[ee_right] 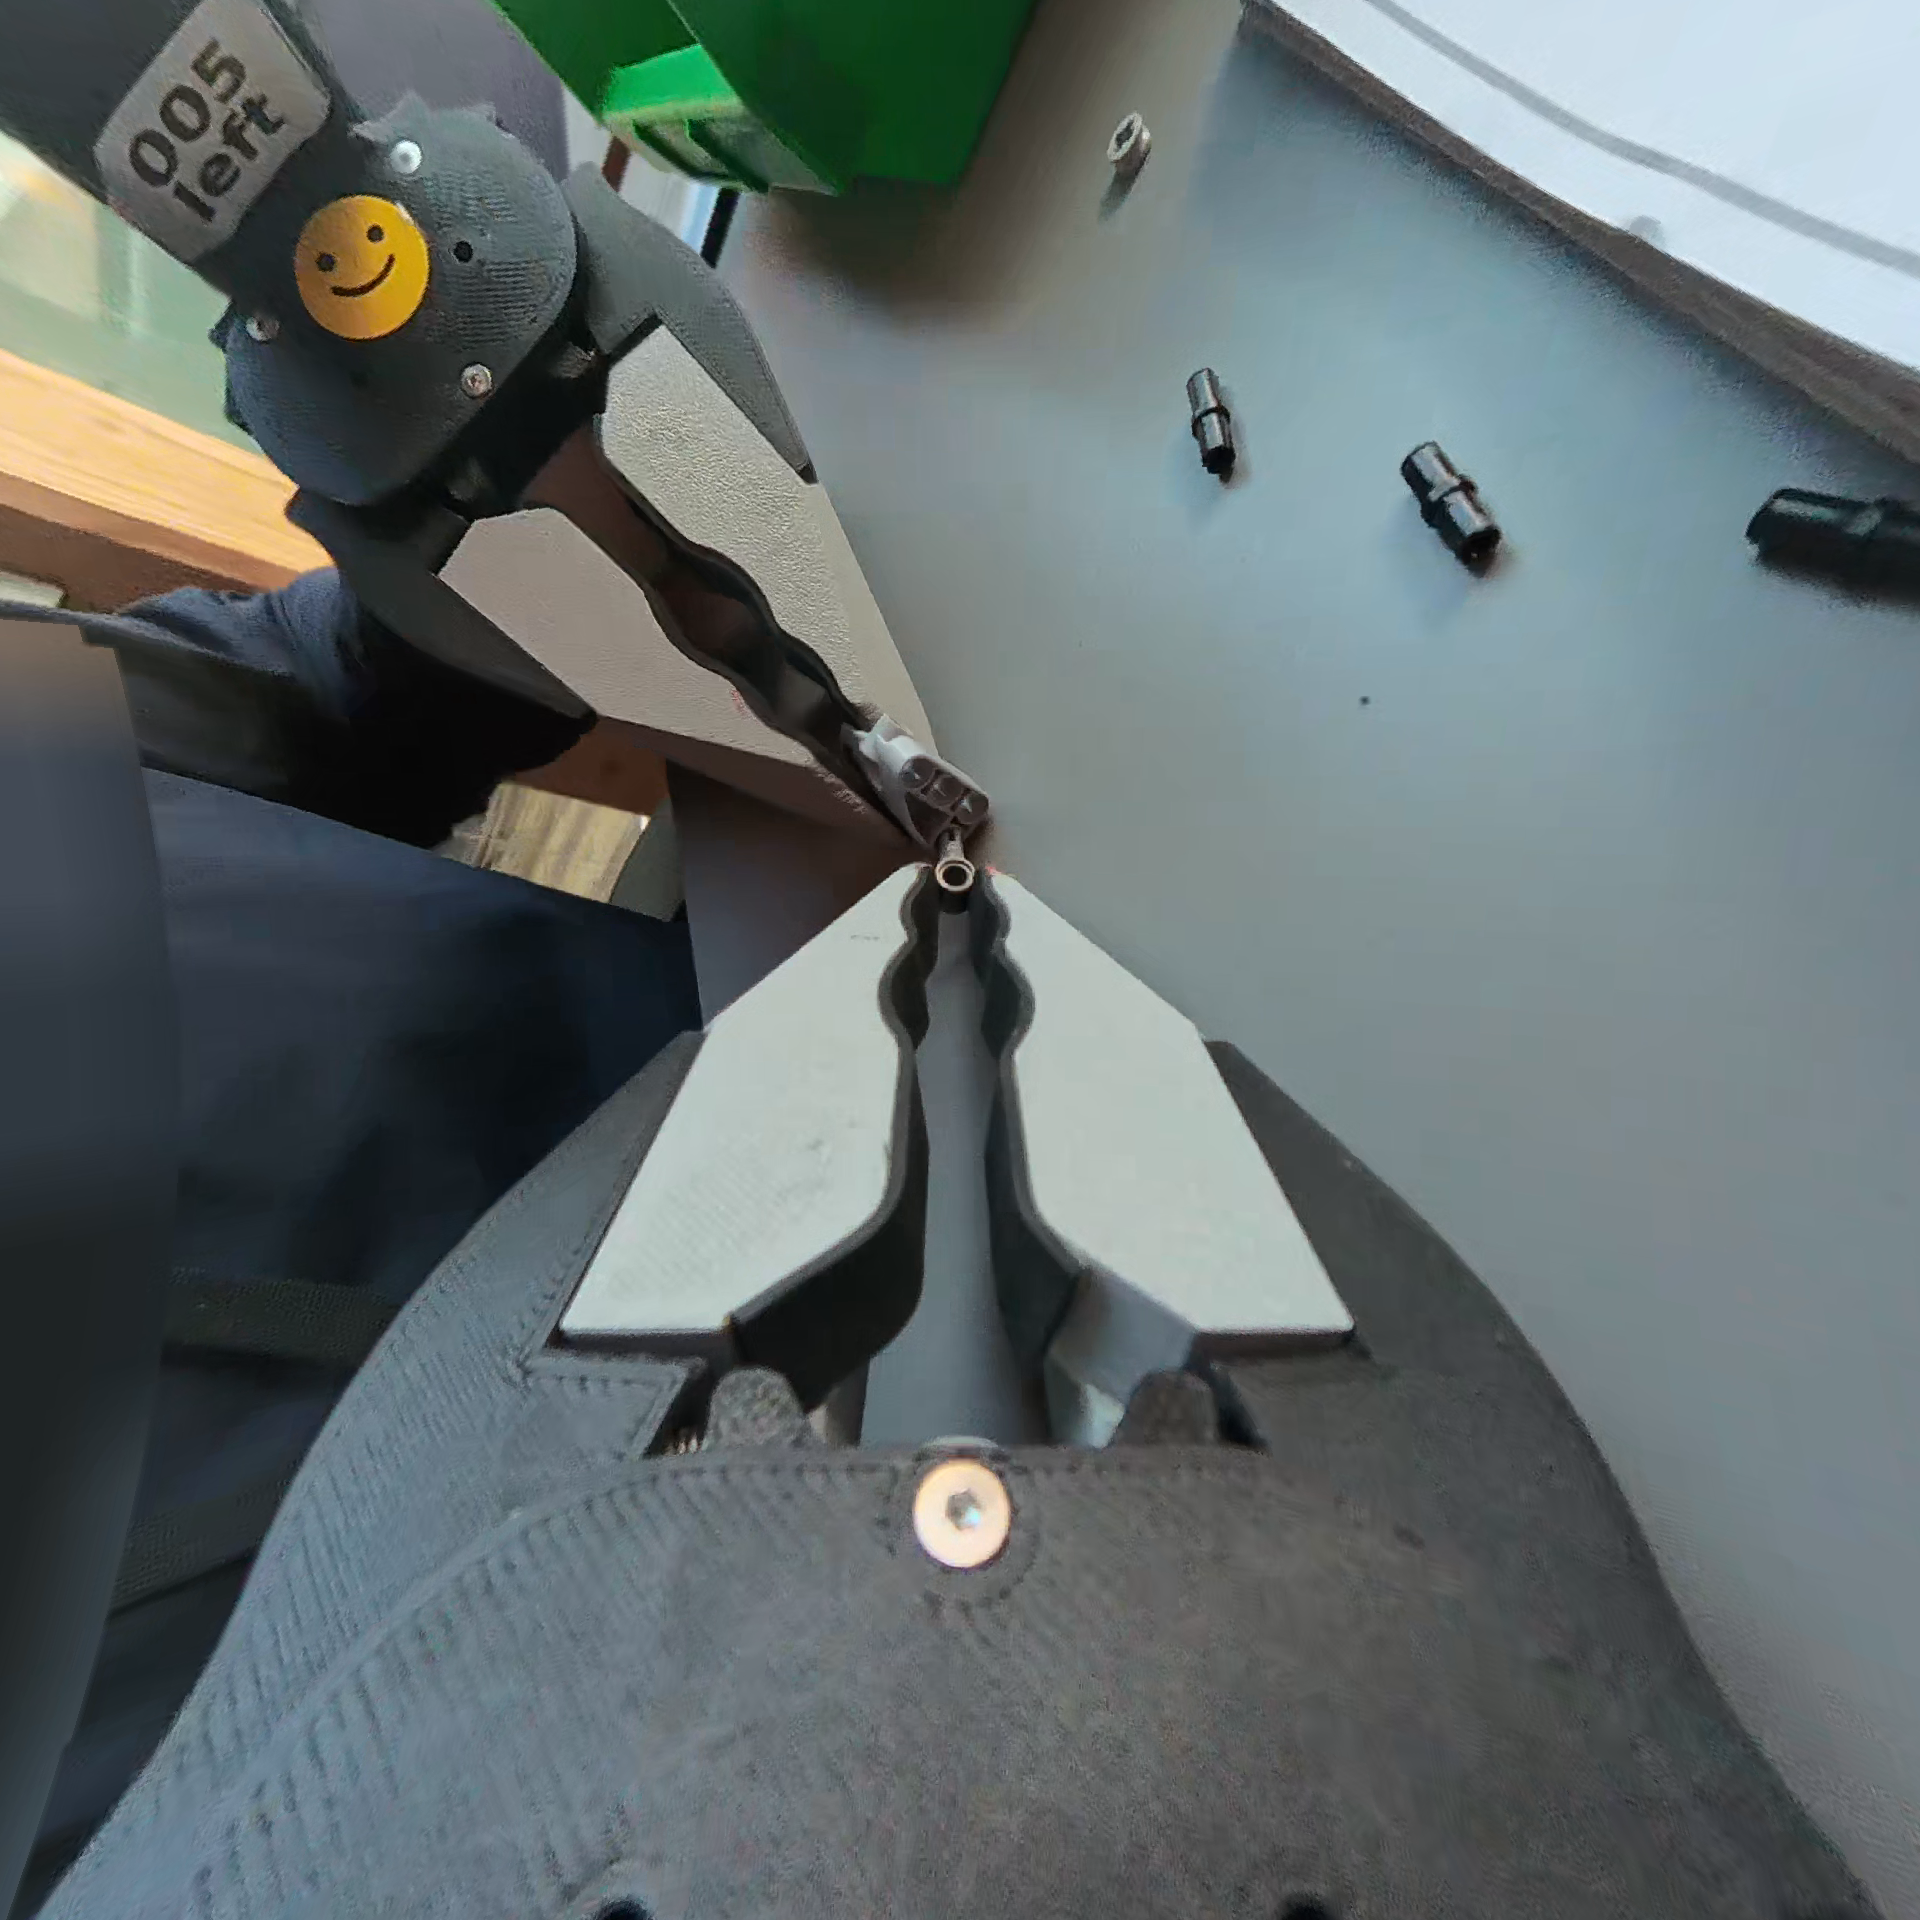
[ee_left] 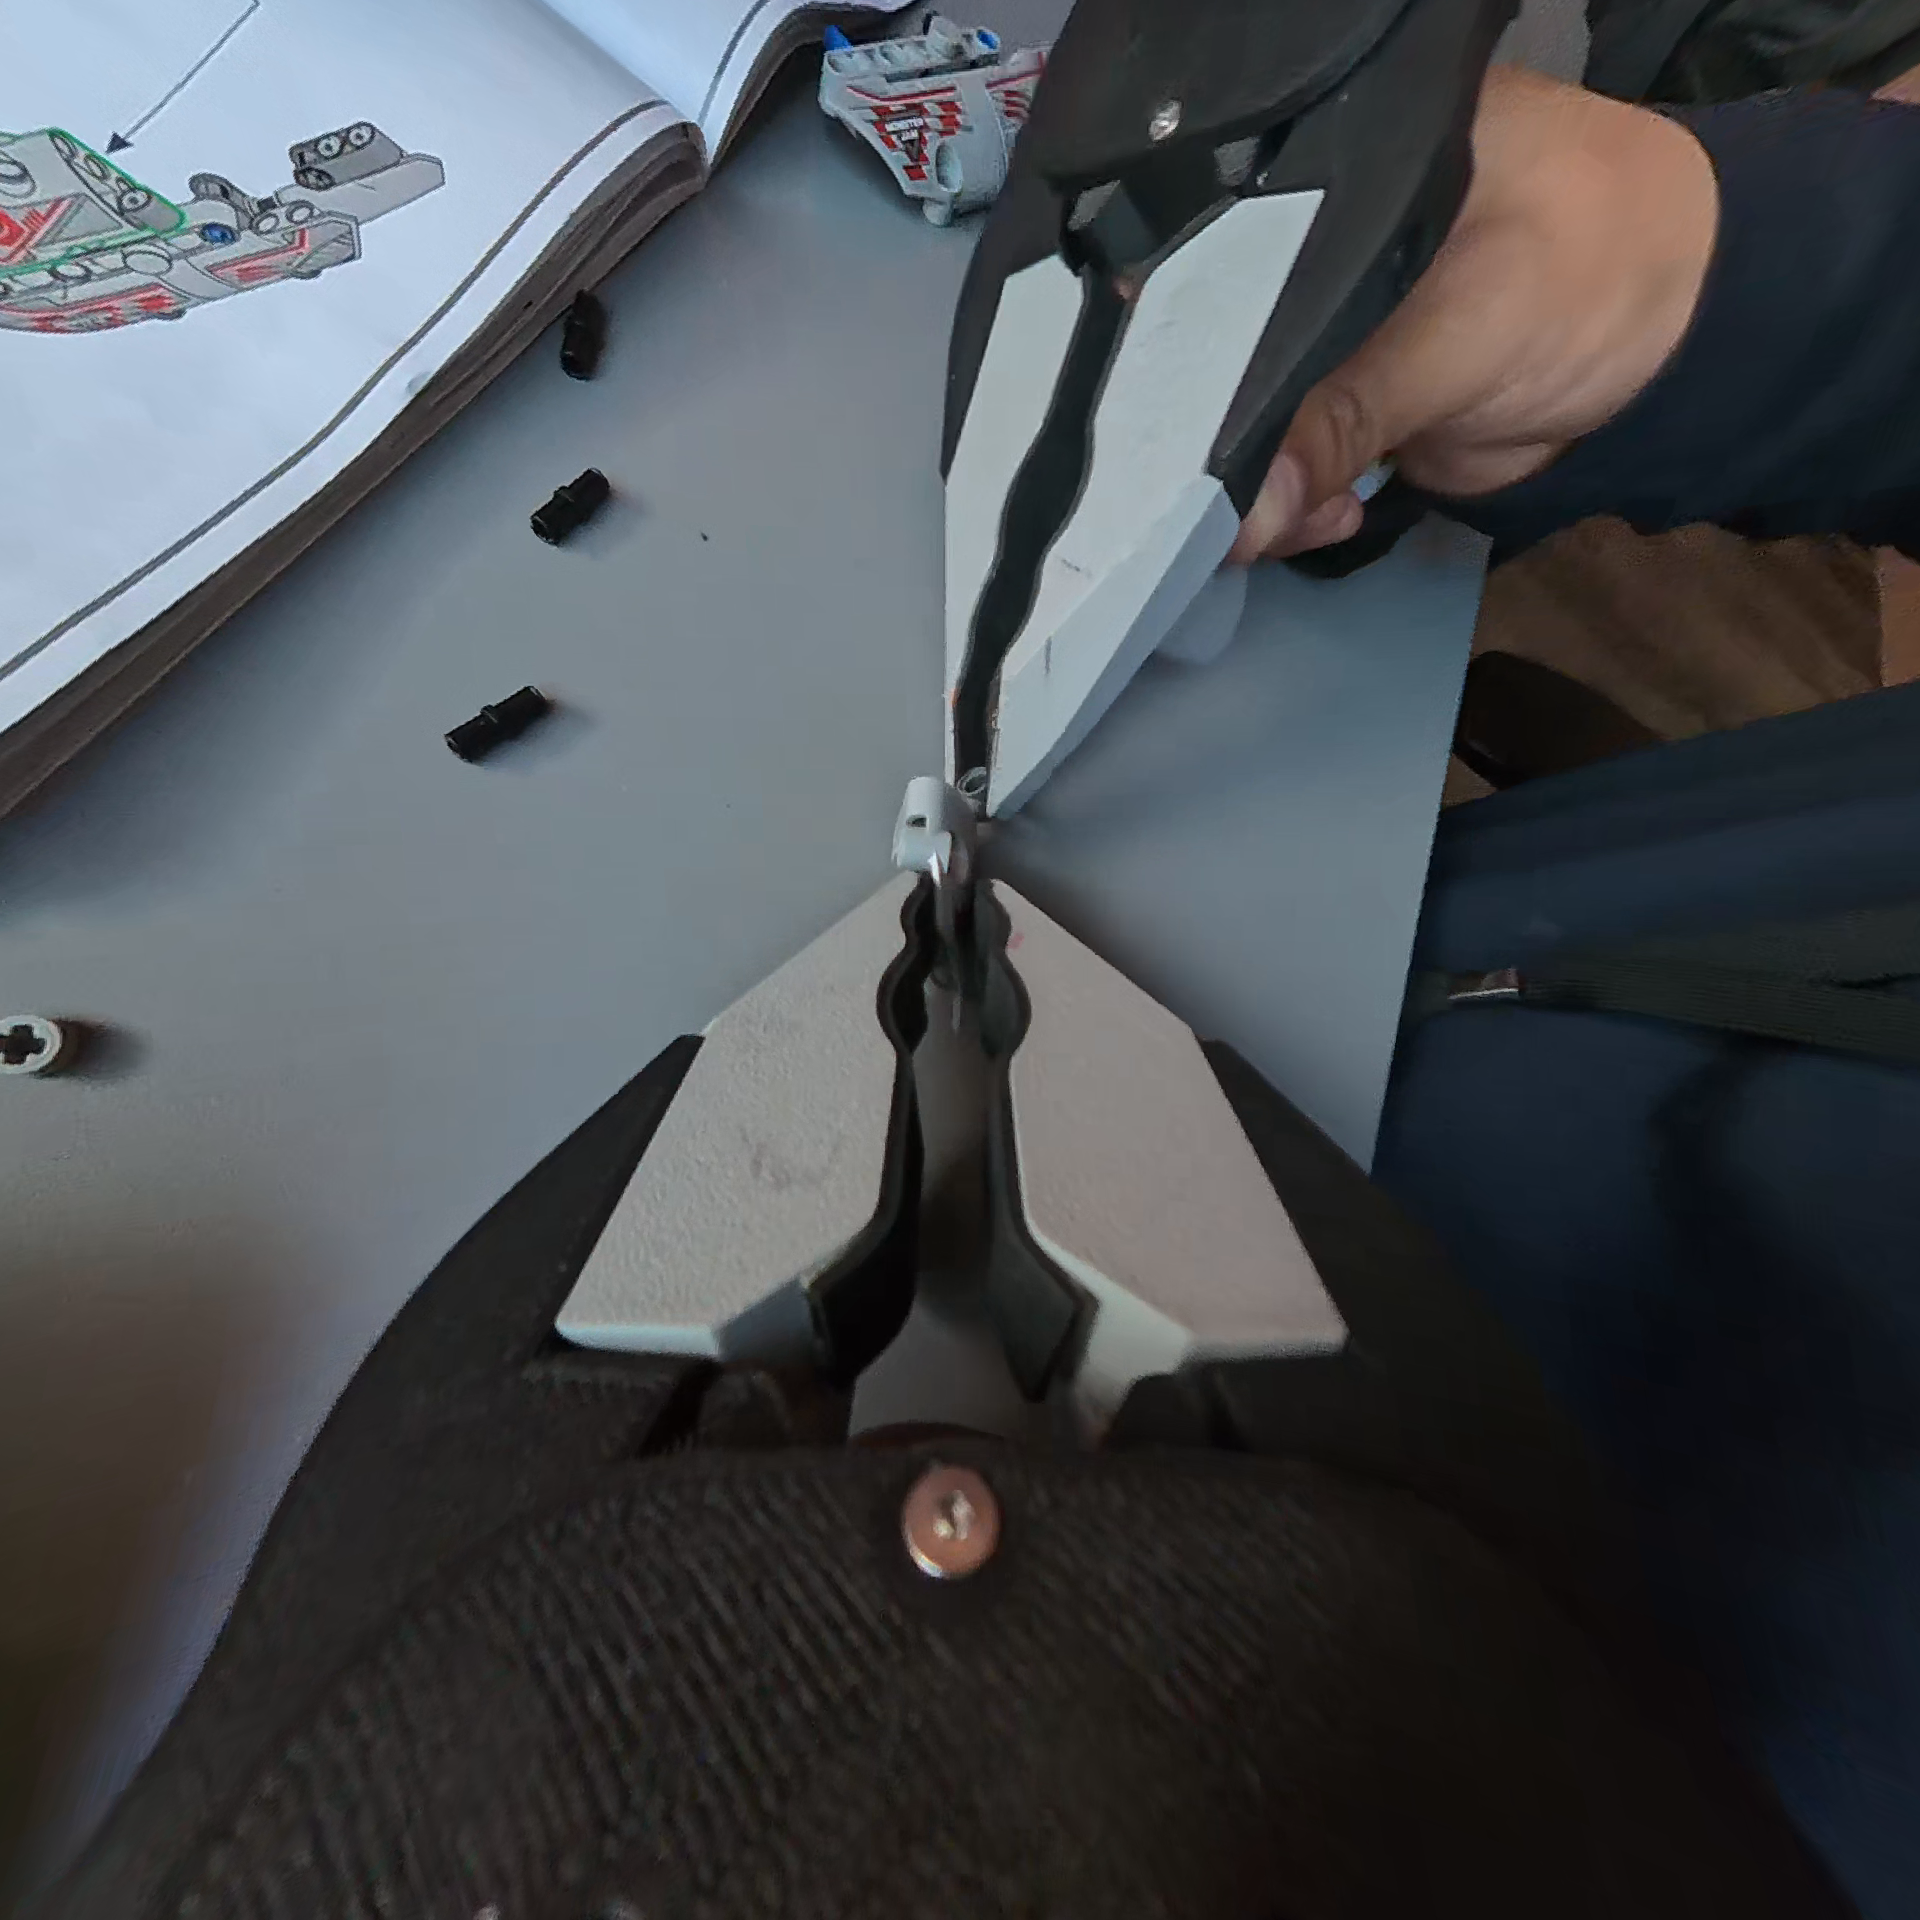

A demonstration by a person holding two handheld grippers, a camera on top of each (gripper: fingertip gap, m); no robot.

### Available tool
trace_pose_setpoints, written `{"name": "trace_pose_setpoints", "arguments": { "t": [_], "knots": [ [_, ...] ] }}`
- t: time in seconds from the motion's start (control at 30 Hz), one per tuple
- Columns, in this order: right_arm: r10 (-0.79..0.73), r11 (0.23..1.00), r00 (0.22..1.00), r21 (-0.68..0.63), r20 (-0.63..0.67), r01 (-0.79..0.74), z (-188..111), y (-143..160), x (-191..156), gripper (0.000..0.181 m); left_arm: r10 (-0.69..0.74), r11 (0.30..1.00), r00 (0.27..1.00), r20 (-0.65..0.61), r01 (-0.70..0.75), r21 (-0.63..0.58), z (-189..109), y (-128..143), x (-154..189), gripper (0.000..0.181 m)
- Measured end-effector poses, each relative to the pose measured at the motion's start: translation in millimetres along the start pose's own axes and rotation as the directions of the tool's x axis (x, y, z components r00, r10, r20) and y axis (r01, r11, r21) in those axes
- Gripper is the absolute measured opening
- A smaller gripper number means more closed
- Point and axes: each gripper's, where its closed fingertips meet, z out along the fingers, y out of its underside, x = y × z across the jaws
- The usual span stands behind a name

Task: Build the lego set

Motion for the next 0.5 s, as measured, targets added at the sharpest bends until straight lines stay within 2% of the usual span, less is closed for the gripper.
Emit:
{"name": "trace_pose_setpoints", "arguments": {
  "t": [0.1,0.37,0.5],
  "knots": [
    [-0.063,0.997,0.998,-0.049,0.013,0.063,-0.2,1.4,-0.2,0.003,-0.035,0.999,0.998,-0.052,0.034,-0.014,0.9,1.2,2.1,0.002],
    [-0.25,0.965,0.968,-0.096,-0.035,0.245,0.8,6.3,-2.3,0.003,-0.055,0.998,0.994,-0.097,0.053,-0.028,1.1,2.6,5.4,0.003],
    [-0.463,0.884,0.877,-0.145,-0.13,0.445,0.7,9.4,-2.3,0.003,-0.13,0.991,0.979,-0.159,0.126,-0.039,1.1,2.3,7.4,0.003]
  ]
}}
